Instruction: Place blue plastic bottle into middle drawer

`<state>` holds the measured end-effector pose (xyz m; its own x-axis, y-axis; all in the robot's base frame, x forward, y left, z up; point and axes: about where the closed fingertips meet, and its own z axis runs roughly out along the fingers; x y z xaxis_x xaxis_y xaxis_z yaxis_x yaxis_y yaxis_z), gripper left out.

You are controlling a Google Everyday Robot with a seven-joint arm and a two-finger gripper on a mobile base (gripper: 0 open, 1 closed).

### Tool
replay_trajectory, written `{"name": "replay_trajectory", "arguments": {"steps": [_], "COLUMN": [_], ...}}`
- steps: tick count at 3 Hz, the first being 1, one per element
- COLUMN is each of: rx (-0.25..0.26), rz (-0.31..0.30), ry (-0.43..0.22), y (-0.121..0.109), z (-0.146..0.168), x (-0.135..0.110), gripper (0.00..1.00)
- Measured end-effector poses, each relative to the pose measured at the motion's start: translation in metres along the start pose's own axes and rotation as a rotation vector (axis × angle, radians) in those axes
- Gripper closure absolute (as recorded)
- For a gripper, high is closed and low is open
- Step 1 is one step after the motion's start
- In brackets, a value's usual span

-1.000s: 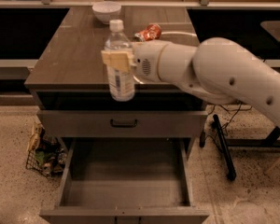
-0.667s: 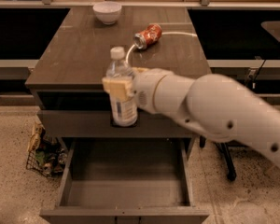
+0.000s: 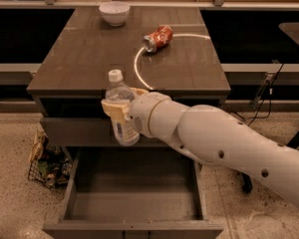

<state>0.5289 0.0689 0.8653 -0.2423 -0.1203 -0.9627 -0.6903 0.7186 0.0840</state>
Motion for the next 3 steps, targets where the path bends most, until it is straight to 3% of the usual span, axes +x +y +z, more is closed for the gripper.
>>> {"name": "replay_trajectory", "arguments": {"steps": [1,2,3], "rx": [-0.039,-0.159,-0.321], "rz": [0.017,-0.077,-0.141], "ry": [-0.026,-0.128,-0.197], "y": [0.000,0.010,0.008], "z": [0.000,-0.013,-0.015], "x": [0.011,0.002,0.023], "gripper": [1.00,1.00,1.00]}}
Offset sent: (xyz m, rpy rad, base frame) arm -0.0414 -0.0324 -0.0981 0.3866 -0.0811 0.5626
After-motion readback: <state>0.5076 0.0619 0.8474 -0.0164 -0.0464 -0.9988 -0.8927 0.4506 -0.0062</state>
